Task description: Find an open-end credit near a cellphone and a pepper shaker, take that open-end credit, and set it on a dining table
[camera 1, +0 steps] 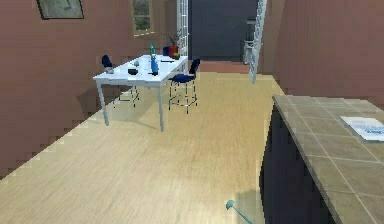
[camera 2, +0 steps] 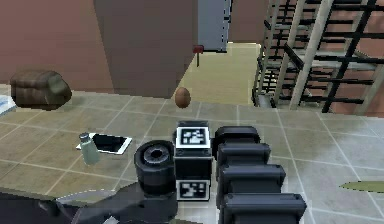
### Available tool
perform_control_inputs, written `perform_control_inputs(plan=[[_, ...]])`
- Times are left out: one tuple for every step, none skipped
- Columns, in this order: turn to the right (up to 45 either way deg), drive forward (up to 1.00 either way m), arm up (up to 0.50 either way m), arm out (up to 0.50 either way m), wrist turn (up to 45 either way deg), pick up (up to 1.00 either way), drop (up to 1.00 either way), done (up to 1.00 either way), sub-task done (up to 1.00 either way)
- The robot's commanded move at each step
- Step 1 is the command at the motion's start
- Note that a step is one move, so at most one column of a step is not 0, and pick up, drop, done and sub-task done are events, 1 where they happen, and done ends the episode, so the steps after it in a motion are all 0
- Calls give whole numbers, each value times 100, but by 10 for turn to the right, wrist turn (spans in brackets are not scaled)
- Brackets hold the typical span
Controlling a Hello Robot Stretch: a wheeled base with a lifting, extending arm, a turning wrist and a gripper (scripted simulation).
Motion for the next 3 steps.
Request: perform_control_inputs(plan=[[0,0,0,0,450,0,0,0,0],[0,0,0,0,210,0,0,0,0],[0,0,-16,0,0,0,0,0,0]])
